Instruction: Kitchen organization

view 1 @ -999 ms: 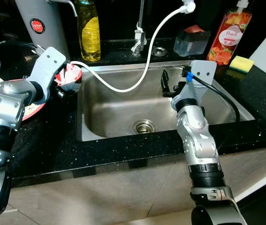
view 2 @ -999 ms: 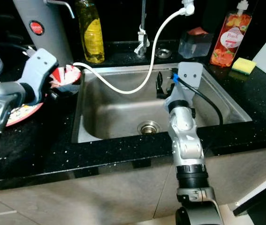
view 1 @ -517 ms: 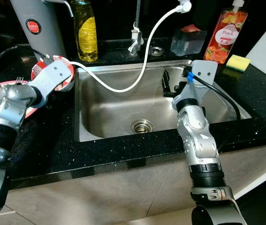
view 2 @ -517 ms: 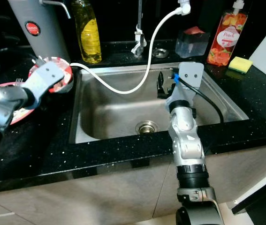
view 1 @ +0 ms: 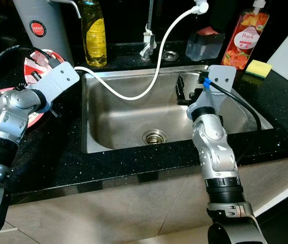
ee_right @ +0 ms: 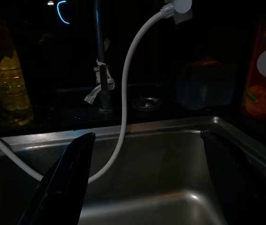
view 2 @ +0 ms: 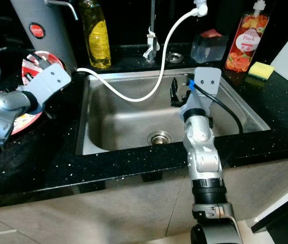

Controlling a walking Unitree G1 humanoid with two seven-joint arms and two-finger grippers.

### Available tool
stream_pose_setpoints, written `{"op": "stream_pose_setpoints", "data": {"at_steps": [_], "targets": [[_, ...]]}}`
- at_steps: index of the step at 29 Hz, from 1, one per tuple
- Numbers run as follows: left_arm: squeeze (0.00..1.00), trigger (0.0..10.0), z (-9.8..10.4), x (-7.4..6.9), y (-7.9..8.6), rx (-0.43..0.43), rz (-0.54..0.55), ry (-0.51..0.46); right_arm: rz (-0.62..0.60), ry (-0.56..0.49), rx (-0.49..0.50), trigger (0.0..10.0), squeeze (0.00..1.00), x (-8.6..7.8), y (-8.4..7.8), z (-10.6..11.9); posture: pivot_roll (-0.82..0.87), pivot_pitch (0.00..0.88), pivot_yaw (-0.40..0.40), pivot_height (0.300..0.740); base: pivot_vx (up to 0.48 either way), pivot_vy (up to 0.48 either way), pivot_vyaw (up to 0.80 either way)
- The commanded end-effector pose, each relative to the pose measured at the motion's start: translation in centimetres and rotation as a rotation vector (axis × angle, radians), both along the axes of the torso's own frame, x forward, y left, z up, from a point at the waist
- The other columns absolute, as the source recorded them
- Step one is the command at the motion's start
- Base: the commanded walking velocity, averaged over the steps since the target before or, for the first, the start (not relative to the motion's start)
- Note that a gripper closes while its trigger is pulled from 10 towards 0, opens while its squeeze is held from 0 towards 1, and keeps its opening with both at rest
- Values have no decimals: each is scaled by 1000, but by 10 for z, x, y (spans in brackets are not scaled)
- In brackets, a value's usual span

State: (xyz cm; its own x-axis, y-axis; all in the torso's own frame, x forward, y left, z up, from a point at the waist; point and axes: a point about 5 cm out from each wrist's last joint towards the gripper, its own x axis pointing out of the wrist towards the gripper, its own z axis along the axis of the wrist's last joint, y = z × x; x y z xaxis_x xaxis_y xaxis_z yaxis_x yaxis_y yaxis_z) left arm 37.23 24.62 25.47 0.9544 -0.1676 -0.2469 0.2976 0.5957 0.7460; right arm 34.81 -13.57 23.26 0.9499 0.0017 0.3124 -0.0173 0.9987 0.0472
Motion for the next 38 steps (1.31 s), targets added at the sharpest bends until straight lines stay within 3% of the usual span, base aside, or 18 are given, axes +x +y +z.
{"op": "stream_pose_setpoints", "data": {"at_steps": [1,5,6,7,8,13,17,21,25,27,30,36,38], "targets": [[0,10000,15,2,-5,34,-9,-92,1,-1,0,10000,0,1,0,1,72,0,1,740,0,0,0],[0,10000,22,4,-15,50,-38,-169,-4,0,3,10000,0,1,0,1,70,0,6,740,0,0,0],[0,10000,27,6,-32,36,-115,-211,-4,0,4,10000,0,0,0,0,70,0,12,740,0,0,0],[0,10000,26,6,-42,10,-174,-190,-5,-1,5,10000,0,0,0,0,67,0,11,740,0,0,0],[0,10000,26,6,-42,10,-174,-190,-5,-1,5,10000,0,0,0,0,67,0,11,740,0,0,0],[0,10000,13,7,-82,-92,-396,7,-11,-10,6,10000,0,0,-1,2,62,0,21,740,0,0,0],[0,10000,-7,12,-112,-61,-527,141,-19,-37,-4,10000,0,1,-4,9,48,0,26,740,0,0,0],[0,10000,-16,16,-121,-75,-541,202,18,-79,-59,10000,0,-1,1,17,47,0,28,740,0,0,0],[0,10000,-38,19,-137,-145,-549,331,83,-138,-166,10000,0,-5,16,30,33,0,36,740,0,0,0],[0,10000,-43,17,-141,-150,-567,365,96,-146,-154,10000,0,-7,19,33,28,0,41,740,0,0,0],[0,10000,-59,12,-143,-111,-602,446,138,-138,-1,10000,0,-11,23,42,24,0,43,740,0,0,0],[0,10000,-67,6,-141,-111,-646,494,158,-168,-36,10000,0,-14,27,48,27,0,41,740,0,0,0],[0,10000,-70,2,-138,-90,-669,509,185,-184,-88,10000,0,-16,33,49,32,0,36,740,0,0,0]]}}
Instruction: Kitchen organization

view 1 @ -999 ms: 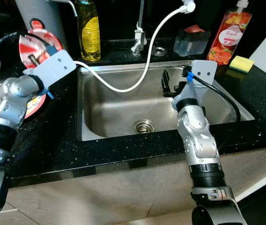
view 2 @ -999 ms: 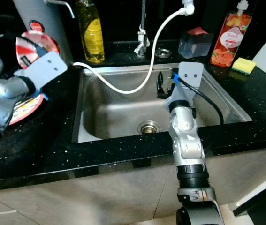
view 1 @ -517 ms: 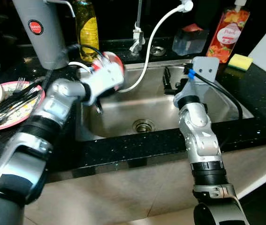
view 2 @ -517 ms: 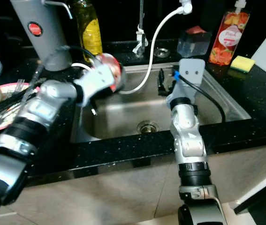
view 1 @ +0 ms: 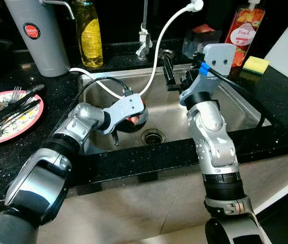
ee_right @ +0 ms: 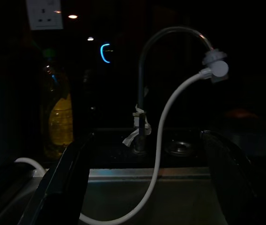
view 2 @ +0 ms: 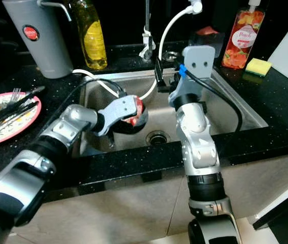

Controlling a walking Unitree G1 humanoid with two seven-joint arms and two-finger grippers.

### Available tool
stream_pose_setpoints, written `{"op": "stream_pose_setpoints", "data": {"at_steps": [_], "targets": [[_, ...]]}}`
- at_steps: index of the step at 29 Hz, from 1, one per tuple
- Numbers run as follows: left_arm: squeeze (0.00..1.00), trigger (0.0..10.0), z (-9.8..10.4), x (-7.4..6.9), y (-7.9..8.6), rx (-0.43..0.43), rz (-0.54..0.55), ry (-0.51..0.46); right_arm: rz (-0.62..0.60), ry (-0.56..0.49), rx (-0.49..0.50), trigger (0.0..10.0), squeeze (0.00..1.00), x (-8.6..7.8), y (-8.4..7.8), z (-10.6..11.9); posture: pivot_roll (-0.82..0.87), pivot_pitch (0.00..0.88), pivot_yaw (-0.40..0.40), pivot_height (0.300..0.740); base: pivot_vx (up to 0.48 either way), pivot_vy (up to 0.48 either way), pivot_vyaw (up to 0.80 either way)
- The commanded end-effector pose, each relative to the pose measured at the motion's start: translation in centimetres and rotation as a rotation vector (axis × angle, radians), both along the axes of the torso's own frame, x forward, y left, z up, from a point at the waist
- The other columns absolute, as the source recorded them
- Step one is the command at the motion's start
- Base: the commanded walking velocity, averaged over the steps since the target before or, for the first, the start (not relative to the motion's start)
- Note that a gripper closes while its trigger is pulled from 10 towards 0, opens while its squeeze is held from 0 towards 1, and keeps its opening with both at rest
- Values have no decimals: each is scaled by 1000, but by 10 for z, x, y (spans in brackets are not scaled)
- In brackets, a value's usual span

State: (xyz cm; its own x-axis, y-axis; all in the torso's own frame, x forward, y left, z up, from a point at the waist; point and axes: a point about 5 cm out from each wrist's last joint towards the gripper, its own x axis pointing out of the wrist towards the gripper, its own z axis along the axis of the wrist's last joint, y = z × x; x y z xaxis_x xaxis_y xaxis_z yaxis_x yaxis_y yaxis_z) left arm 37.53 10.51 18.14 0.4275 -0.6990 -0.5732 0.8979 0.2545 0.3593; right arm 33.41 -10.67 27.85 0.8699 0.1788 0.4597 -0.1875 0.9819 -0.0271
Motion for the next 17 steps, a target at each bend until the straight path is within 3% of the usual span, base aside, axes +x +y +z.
{"op": "stream_pose_setpoints", "data": {"at_steps": [1,5,6,7,8,10,14,15,17], "targets": [[0,10000,3,-3,4,24,-30,-20,23,-26,-51,10000,0,-3,6,3,32,0,36,740,0,0,0],[0,10000,1,-8,9,18,-42,-20,58,-23,-89,10000,0,-5,15,0,41,0,31,740,0,0,0],[12,10000,4,-8,9,-17,-28,-43,68,-19,-101,10000,0,-6,17,-2,42,0,31,740,0,0,0],[557,10000,9,-7,10,-73,9,-52,74,-16,-109,10000,0,-7,19,-3,42,0,33,740,0,0,0],[1000,10000,14,-5,11,-123,47,-59,78,-13,-113,10000,0,-8,19,-4,43,0,33,740,0,0,0],[1000,10000,19,-3,14,-178,105,-70,79,-9,-113,10000,0,-8,19,-5,44,0,32,740,0,0,0],[1000,10000,24,-3,17,-204,150,-79,77,-7,-111,10000,0,-8,18,-5,42,0,30,740,0,0,0],[0,10000,30,-4,18,-238,177,-102,73,-7,-111,10000,0,-8,17,-5,43,0,31,740,0,0,0],[0,10000,33,-5,18,-254,186,-115,72,-8,-111,10000,0,-8,17,-5,43,0,31,740,0,0,0]]}}
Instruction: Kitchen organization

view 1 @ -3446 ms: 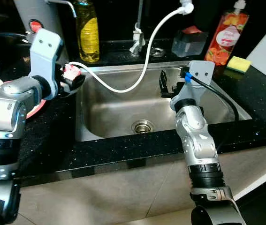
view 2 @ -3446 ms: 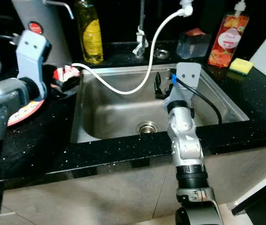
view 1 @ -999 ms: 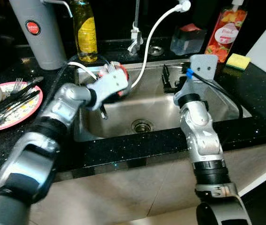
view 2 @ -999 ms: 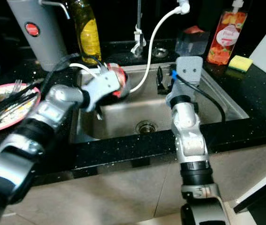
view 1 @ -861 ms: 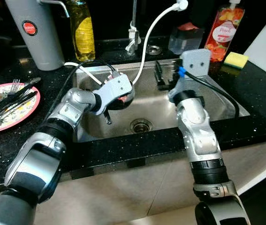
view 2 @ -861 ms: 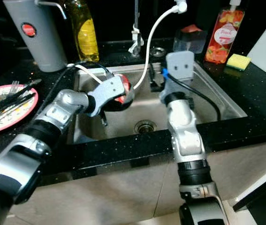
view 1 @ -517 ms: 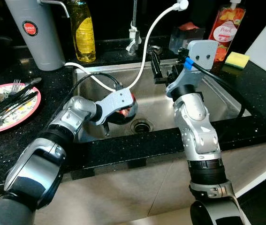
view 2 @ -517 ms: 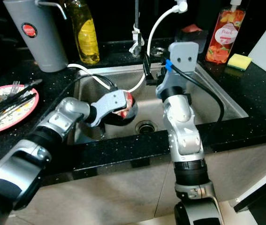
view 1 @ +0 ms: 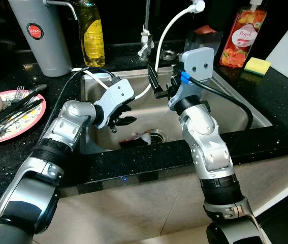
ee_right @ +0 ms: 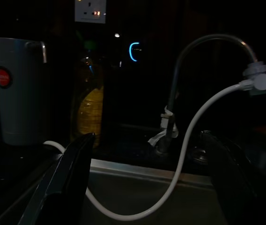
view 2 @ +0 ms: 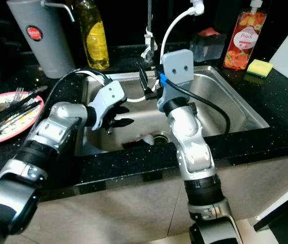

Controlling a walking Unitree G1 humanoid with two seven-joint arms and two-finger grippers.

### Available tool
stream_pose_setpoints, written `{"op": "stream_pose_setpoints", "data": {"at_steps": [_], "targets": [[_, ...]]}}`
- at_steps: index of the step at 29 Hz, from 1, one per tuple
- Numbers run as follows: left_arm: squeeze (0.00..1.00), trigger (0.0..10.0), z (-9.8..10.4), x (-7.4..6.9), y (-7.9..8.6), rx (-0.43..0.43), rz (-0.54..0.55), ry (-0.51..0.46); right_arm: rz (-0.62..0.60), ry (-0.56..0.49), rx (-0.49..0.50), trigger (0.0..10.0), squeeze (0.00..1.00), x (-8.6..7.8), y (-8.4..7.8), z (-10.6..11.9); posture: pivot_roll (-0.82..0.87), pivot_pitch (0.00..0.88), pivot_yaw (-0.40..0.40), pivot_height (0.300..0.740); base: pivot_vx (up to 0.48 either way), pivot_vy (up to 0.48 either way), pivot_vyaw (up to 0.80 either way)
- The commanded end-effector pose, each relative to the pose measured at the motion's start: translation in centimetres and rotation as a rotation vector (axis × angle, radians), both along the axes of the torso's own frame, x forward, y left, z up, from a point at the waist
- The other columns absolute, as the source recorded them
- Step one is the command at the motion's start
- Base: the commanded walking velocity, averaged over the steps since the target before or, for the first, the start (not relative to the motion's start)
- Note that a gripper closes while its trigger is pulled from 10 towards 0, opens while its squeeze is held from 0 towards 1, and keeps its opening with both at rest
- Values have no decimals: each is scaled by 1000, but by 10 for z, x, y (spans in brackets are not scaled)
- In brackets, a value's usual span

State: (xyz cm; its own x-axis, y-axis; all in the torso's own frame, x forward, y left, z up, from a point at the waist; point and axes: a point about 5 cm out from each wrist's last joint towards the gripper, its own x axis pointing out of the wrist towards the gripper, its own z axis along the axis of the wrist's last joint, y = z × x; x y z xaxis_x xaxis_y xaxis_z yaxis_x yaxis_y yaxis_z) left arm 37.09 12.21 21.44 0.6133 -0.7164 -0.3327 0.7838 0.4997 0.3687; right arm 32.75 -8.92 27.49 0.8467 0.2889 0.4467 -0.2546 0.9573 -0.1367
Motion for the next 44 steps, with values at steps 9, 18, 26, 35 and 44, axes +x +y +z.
{"op": "stream_pose_setpoints", "data": {"at_steps": [9,18,26,35,44], "targets": [[0,10000,43,-22,1,-430,78,111,80,-10,-64,10000,0,-8,3,0,42,0,29,740,0,0,0],[0,10000,36,-50,15,-389,73,97,187,1,-114,10000,0,-14,-17,9,52,0,33,740,0,0,0],[0,10000,46,-51,28,-376,175,39,195,118,-284,10000,0,-15,-40,-8,51,0,22,740,0,0,0],[0,10000,49,-38,45,-396,370,17,261,295,-352,10000,0,-21,-50,-34,50,0,29,740,0,0,0],[0,10000,53,-38,41,-368,409,-17,241,398,10,10000,0,-8,-31,-28,49,0,24,740,0,0,0]]}}
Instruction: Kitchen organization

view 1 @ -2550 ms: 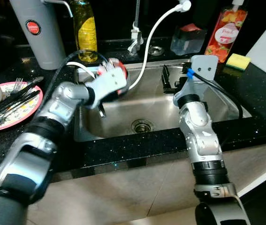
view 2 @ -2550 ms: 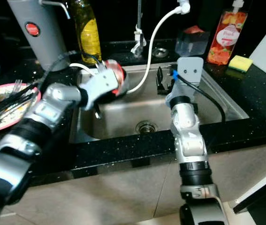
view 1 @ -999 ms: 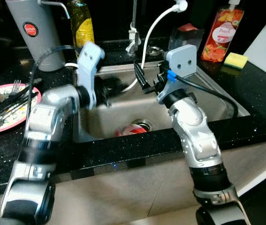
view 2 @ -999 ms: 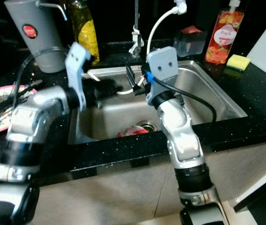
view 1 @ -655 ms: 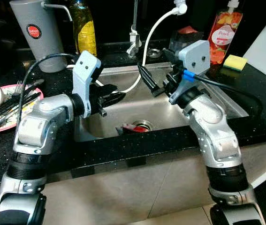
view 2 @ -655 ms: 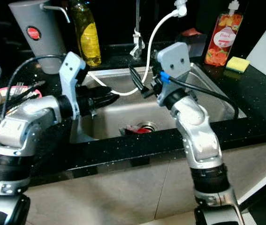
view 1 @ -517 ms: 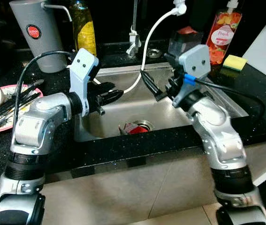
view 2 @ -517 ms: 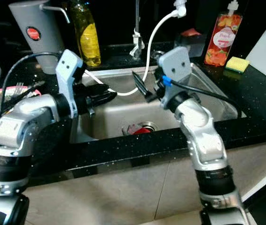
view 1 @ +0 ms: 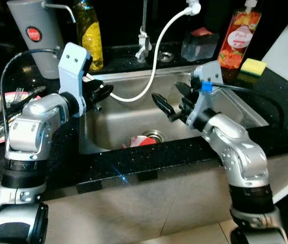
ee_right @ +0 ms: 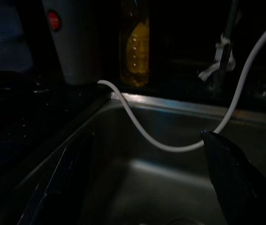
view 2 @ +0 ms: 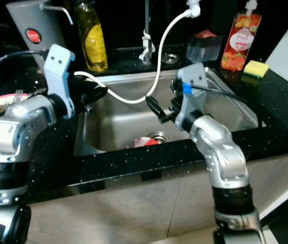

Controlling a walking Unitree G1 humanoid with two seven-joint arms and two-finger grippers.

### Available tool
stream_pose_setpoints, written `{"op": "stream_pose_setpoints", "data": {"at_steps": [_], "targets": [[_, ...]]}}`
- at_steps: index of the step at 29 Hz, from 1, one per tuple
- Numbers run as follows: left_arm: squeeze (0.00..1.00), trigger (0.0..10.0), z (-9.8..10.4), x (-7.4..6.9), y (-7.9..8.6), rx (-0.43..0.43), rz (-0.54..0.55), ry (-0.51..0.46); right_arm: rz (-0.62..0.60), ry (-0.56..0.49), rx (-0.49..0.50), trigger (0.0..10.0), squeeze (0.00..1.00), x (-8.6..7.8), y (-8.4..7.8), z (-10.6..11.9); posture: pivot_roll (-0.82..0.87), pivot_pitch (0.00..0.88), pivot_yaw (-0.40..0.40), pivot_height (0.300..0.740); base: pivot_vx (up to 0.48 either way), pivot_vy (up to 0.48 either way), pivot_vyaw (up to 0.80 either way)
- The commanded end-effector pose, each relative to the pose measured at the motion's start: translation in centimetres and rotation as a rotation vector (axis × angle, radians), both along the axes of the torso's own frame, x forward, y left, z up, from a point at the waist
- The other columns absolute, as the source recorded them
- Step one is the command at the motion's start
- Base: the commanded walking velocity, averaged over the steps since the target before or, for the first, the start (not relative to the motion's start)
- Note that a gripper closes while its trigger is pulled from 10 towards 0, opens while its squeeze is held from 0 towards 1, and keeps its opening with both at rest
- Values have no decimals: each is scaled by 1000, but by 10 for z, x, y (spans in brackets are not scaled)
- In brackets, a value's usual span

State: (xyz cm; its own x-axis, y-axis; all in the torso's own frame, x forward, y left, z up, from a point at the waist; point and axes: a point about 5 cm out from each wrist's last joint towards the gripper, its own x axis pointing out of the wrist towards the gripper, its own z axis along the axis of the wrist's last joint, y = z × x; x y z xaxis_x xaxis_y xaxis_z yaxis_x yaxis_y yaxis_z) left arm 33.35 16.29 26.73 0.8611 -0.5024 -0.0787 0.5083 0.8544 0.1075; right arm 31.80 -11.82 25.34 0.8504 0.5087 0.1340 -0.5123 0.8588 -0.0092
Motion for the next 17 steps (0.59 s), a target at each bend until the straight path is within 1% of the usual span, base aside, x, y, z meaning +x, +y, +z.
{"op": "stream_pose_setpoints", "data": {"at_steps": [1,5,7,9,10,11,13,17], "targets": [[0,10000,0,-1,0,25,24,2,-3,54,22,10000,0,1,0,-8,48,0,23,740,0,0,0],[0,10000,1,-2,-2,8,39,3,18,50,17,10000,0,-2,1,-8,55,0,21,740,0,0,0],[0,10000,2,-2,-6,26,44,-13,11,16,-16,10000,0,-2,-2,-4,52,0,21,740,0,0,0],[0,10000,2,-3,-7,36,44,-22,-1,9,-21,10000,0,-2,-3,-2,52,0,21,740,0,0,0],[0,10000,2,-2,-7,35,56,-25,-29,-14,2,10000,0,-1,-5,2,51,0,19,740,0,0,0],[0,10000,2,-1,-7,25,75,-23,-66,-32,45,10000,0,1,-7,7,53,0,16,740,0,0,0],[0,10000,0,0,-5,8,103,-10,-114,-50,98,10000,0,2,-10,11,51,0,17,740,0,0,0],[0,10000,-2,0,-5,-2,109,3,-126,-50,113,10000,0,2,-11,11,53,0,14,740,0,0,0]]}}
